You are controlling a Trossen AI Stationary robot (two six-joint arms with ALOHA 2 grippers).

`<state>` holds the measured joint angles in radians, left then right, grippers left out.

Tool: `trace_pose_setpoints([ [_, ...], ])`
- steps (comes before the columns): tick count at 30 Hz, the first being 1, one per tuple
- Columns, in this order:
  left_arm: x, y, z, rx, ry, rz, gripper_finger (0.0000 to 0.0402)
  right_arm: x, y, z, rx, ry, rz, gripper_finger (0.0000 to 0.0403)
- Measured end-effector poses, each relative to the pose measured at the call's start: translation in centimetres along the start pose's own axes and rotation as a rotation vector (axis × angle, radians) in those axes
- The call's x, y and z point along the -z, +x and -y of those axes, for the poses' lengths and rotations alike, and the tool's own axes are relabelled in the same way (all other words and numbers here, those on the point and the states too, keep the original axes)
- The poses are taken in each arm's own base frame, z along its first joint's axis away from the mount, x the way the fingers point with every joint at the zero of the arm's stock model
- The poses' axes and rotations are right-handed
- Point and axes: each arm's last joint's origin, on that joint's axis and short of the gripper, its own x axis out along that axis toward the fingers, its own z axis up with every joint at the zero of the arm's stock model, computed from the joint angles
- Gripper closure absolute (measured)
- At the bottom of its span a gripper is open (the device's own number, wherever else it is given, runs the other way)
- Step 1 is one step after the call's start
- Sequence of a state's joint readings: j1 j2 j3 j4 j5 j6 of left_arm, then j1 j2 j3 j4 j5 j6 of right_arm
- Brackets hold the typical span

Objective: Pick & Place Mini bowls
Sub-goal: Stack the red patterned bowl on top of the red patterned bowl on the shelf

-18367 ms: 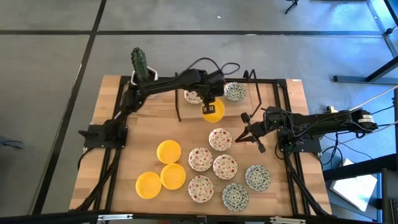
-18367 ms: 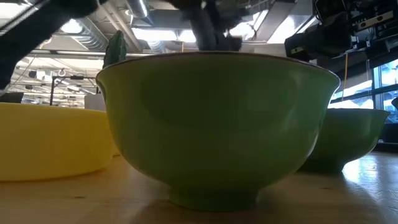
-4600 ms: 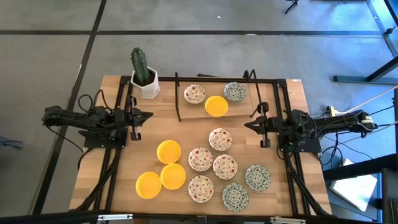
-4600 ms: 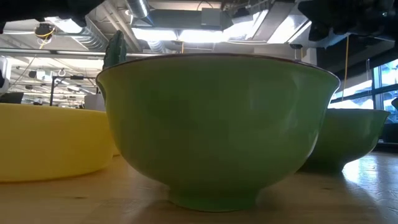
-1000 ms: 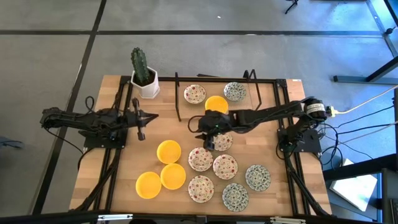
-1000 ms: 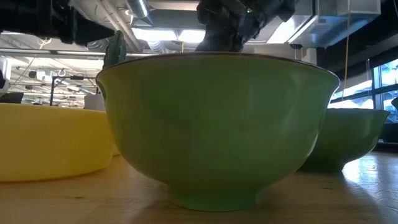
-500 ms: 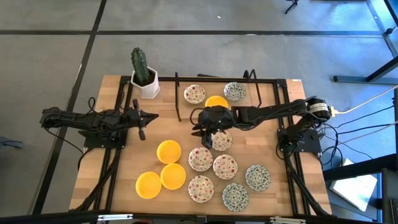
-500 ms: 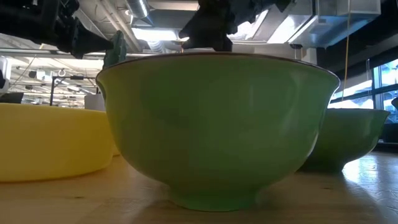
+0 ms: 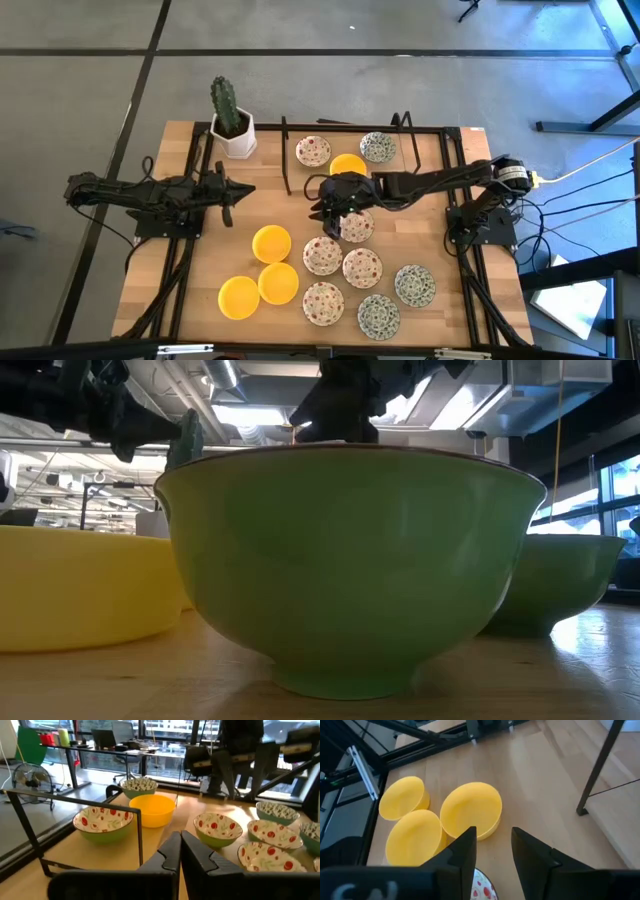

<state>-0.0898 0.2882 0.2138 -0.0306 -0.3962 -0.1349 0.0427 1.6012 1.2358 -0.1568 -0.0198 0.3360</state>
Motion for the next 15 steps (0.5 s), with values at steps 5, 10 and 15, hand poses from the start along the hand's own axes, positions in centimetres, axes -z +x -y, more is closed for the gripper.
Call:
trace_pose_setpoints([
  [5,-1.2,-0.1,0.2,0.032,0.001,0.115,0.0395,-0.3,0.0,-0.3,-0.07,-0.044,0.019,0.0279],
  [10,-2.4,-0.3,0.2,-0.001,0.21,0.239,0.0395,-0.2,0.0,0.3,-0.075,-0.125,-0.008,0.0279],
  [15,-2.5,-0.4,-0.3,-0.21,0.402,0.213,0.0399,-0.4,0.2,2.3,-0.049,-0.177,-0.034,0.0279],
])
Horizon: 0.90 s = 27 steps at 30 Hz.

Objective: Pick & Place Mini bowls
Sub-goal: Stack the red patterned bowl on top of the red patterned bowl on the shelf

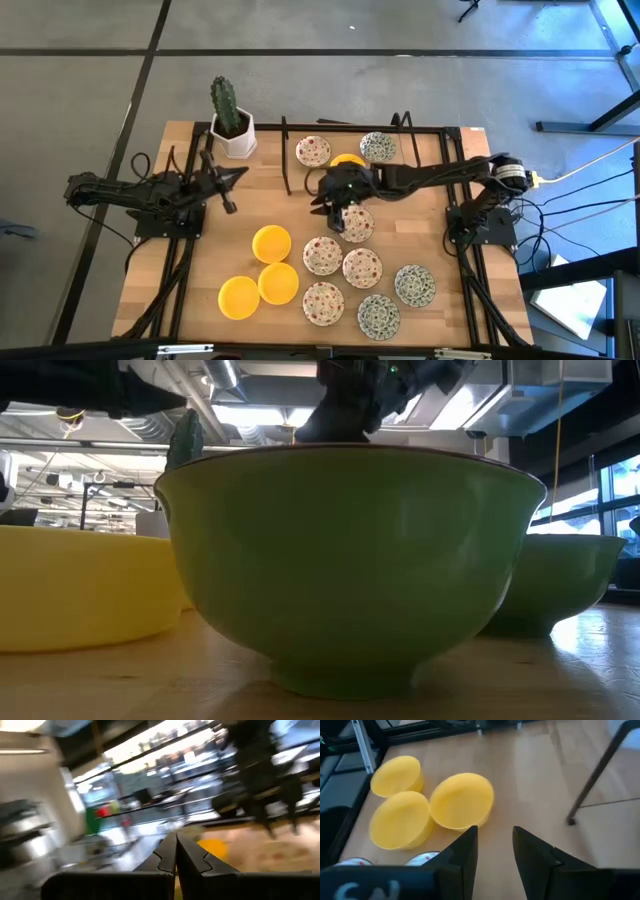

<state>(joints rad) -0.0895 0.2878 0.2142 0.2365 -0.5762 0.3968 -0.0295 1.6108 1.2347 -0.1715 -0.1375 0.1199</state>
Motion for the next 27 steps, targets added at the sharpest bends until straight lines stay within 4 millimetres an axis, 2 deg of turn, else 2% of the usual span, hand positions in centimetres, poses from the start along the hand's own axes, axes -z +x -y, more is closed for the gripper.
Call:
trace_pose_setpoints([
  [4,0.1,0.0,-0.3,-0.095,0.063,-0.043,0.0397,-0.1,-0.2,1.2,0.012,-0.016,0.0,0.0279],
  [11,0.2,0.0,-0.3,-0.097,0.075,-0.054,0.0395,0.6,-0.1,1.8,0.003,0.033,-0.065,0.0279],
  [17,0.3,0.0,-0.2,-0.087,0.05,-0.061,0.0399,2.1,1.5,0.2,-0.021,0.073,-0.17,0.0279],
  [23,0.4,0.0,-0.1,-0.067,0.05,-0.057,0.0394,3.2,2.7,-2.5,-0.095,-0.038,-0.208,0.0279],
  [27,0.3,0.0,0.0,-0.038,0.051,-0.046,0.0394,3.5,3.4,-3.0,-0.032,-0.106,-0.202,0.0279],
])
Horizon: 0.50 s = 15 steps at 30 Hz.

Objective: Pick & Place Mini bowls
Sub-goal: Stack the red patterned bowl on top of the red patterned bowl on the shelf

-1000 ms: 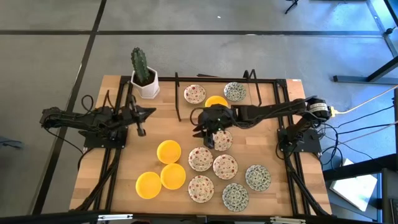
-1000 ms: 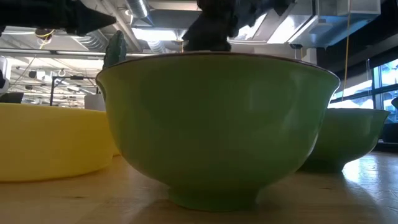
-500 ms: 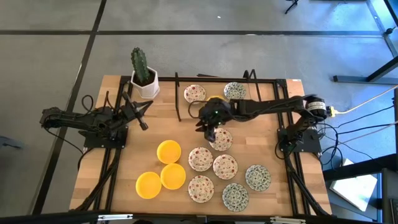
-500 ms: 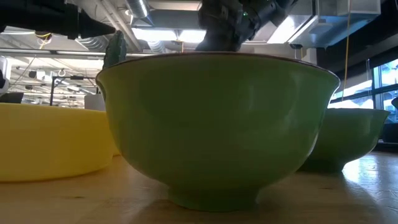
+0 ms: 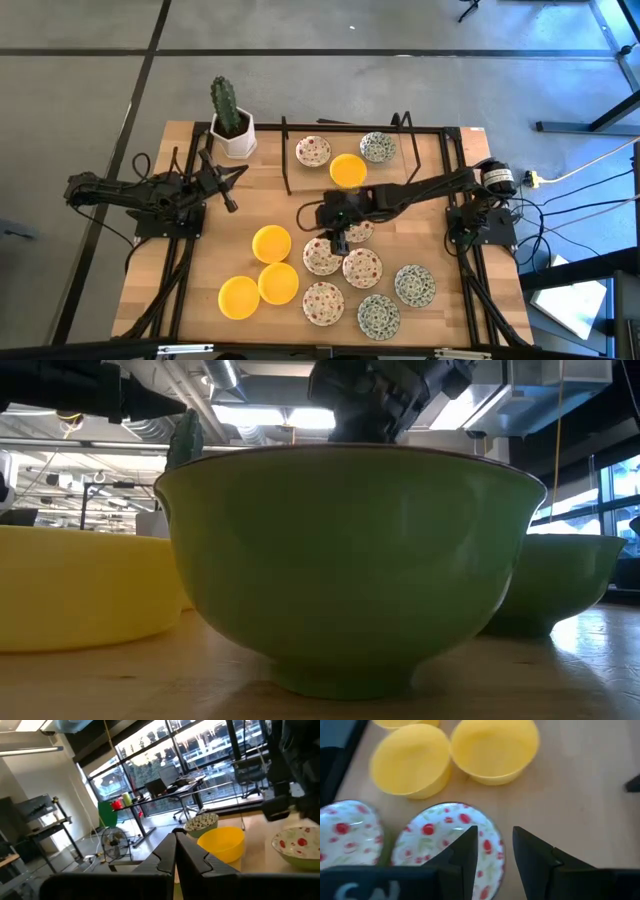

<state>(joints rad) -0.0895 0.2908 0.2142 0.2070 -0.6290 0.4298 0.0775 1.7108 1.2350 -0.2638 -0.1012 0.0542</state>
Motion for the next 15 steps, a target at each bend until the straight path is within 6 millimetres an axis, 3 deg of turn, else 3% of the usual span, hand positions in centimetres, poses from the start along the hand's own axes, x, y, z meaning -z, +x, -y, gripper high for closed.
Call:
trace_pose_setpoints([
  [9,0.2,0.0,0.1,0.02,0.006,-0.019,0.0396,0.9,1.9,0.2,0.008,0.01,-0.044,0.0279],
  [15,0.3,0.0,0.1,0.02,0.018,-0.019,0.0394,1.5,3.3,0.0,-0.097,0.032,-0.065,0.0272],
])
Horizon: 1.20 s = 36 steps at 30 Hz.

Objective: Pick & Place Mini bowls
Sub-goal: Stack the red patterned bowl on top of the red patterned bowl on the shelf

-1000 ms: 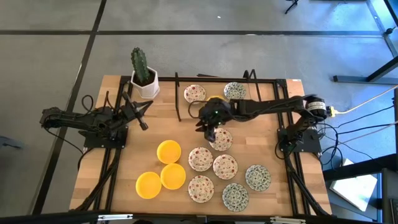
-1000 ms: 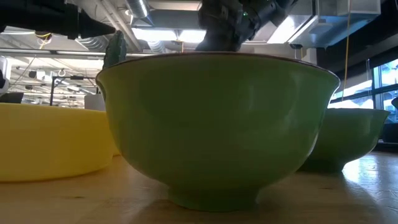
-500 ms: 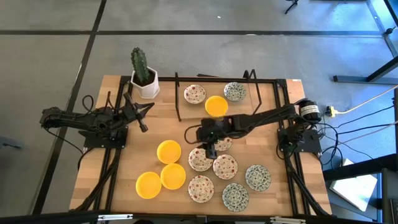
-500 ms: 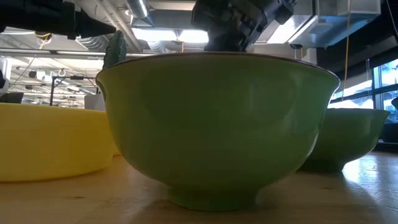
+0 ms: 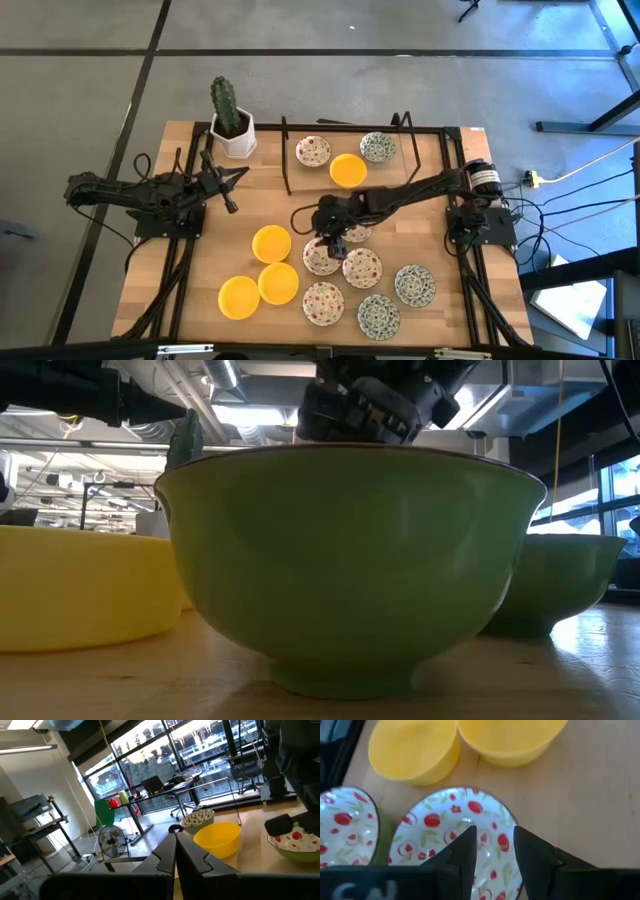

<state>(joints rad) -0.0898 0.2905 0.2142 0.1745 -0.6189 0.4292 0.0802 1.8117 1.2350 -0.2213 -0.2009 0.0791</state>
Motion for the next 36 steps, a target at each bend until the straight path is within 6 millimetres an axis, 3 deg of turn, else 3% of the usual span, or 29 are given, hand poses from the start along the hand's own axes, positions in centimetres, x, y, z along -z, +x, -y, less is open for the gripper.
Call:
trace_pose_setpoints([
  [23,0.1,0.0,0.1,0.005,0.021,-0.012,0.0395,0.9,0.7,0.4,0.116,-0.023,-0.068,0.022],
  [33,0.2,0.0,0.1,0.011,0.06,-0.014,0.0395,1.6,2.0,0.6,0.115,-0.02,-0.1,0.022],
  [36,0.1,0.0,0.1,0.013,0.056,-0.007,0.0396,1.4,2.0,0.7,0.137,-0.013,-0.078,0.0239],
])
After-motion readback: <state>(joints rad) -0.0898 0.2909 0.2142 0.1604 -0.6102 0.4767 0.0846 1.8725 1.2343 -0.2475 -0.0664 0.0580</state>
